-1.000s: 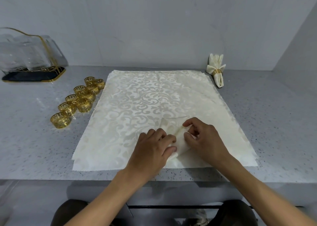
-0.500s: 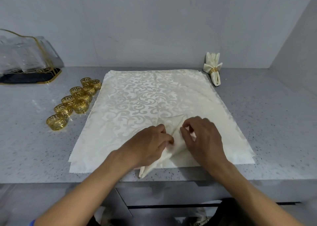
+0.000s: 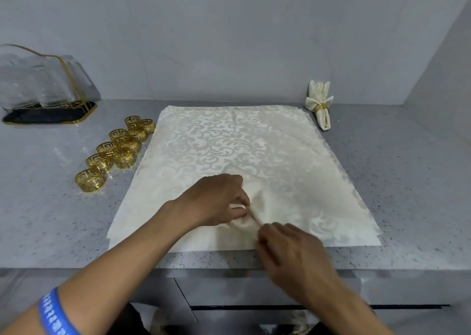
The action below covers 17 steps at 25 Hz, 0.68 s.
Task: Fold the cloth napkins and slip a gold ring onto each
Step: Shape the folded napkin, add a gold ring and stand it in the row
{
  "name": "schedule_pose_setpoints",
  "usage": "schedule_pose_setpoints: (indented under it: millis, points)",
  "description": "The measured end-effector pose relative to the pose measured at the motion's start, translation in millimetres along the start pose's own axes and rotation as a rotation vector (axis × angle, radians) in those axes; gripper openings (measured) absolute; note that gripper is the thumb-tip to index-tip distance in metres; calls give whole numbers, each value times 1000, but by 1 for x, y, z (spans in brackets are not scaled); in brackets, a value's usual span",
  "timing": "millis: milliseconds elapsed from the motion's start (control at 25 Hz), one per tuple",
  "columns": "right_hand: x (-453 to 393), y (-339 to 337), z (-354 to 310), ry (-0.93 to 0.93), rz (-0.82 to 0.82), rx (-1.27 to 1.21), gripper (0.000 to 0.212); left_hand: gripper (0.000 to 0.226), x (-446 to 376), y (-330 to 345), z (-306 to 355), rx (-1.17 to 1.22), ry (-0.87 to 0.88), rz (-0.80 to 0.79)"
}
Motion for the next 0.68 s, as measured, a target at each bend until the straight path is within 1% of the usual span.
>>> schedule_pose_setpoints:
  millis: [40,120,200,280,400,520,600,680]
  points:
    - [3,-11,26,50,6,-19,7,26,2,-3,3,-41,38,50]
    - [2,-33,75,131,-9,-70,15,30,6,-4,14,-58,113,118]
    - [-6,-45,95,93,12,-41,16,30,9,3,23,-20,114,128]
    - [-13,-43,88,14,55,58,11,25,13,5,25,39,94,187]
    - [-13,-29,70,-72,82,154,18,21,20,2,16,137,73,235]
    - [-12,-23,67,-94,103,214,23,23,25,2,6,123,49,285]
    - [-17,-16,57,-159,60,256,28,26,26,6,3,123,28,302]
    - [-21,-7,50,-238,-11,228,32,24,27,9,-1,159,21,329]
Point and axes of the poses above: each hand's wrist, its own x-axis away from the middle knuckle, its own y-axis out of the palm, z = x × y, the point moved 9 cm from there along -x, towards the middle knuckle, and after that the axes turned 7 degrees about -x, right-handed, at the moved point
